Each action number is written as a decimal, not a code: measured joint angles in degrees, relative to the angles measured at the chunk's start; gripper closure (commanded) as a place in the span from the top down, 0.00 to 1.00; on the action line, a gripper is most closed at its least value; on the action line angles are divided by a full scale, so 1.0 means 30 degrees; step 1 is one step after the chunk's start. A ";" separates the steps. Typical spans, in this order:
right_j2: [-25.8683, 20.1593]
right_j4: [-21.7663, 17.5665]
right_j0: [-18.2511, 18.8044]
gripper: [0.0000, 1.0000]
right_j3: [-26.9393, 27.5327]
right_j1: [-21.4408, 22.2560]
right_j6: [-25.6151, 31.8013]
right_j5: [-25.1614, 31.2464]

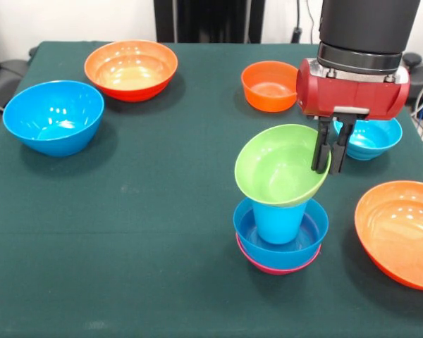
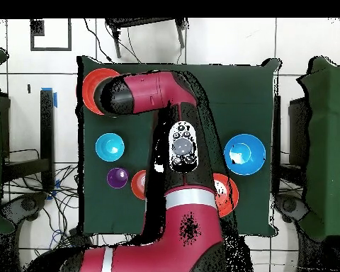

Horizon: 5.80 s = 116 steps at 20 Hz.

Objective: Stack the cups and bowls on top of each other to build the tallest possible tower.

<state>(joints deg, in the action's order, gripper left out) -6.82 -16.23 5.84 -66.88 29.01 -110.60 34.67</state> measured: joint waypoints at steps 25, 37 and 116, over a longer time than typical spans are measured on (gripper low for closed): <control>-0.0003 0.0000 0.0055 0.00 -0.0003 0.0000 0.0000 -0.0329; -0.0209 0.0004 0.0637 0.00 -0.0815 0.0196 0.0000 -0.1830; -0.0624 -0.0131 0.2535 0.00 -0.4688 0.1958 0.0000 -0.3399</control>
<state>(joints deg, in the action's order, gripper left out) -8.69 -16.62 13.44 -80.94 34.89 -110.60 24.47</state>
